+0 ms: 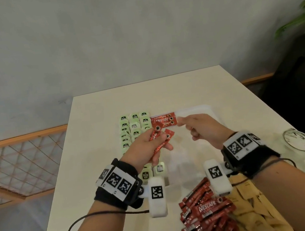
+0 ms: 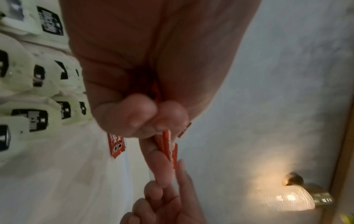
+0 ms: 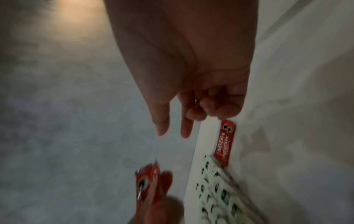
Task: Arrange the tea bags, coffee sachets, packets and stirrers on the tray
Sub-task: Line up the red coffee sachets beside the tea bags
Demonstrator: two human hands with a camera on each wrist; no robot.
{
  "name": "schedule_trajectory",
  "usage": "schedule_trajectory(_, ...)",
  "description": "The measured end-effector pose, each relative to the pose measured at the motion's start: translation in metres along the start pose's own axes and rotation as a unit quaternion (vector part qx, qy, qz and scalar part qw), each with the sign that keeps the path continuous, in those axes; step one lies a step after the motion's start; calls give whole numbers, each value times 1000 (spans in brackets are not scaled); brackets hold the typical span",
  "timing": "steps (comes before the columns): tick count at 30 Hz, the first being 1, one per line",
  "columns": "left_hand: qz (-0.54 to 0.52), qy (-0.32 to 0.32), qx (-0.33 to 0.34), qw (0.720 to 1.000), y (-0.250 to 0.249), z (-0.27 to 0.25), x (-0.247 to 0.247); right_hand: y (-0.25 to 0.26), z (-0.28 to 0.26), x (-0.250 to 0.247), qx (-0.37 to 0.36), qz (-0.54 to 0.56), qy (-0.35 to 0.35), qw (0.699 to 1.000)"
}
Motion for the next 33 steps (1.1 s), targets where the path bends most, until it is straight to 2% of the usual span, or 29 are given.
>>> schedule_trajectory(2, 41, 14, 17, 999, -6, -4, 11, 7, -25, 11, -14, -4, 45, 999)
schedule_trajectory(4, 85, 20, 30, 996, -11, -10, 19, 9, -41, 16, -35, -12, 57, 998)
schedule_trajectory(7, 101, 9, 34, 994, -15, -18, 25, 9, -57, 12, -63, 10, 29, 998)
schedule_trajectory(14, 53, -2, 22, 998, -15, -35, 16, 14, -77, -5, -77, 87, -52, 992)
schedule_trajectory(20, 61, -55, 44, 996, -11, -42, 11, 12, -88, -2, -79, 131, -68, 986)
schedule_trajectory(22, 68, -72, 60, 993, -9, -42, 11, 10, -88, 0, -67, 143, -57, 986)
schedule_trajectory(28, 251, -97, 150, 951, -15, -43, 23, 14, -80, 14, -24, 68, 38, 997)
schedule_trajectory(33, 284, -123, 165, 937, -12, -31, 19, 17, -64, 14, -11, 30, 34, 999)
Point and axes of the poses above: each hand's wrist, its own z-axis towards the middle knuckle, its own x-axis out of the palm, y = z × x, the point moved 3 cm from there along z, towards the middle knuckle, and after that the axes turned 4 degrees about -x, right-handed, at the moved point
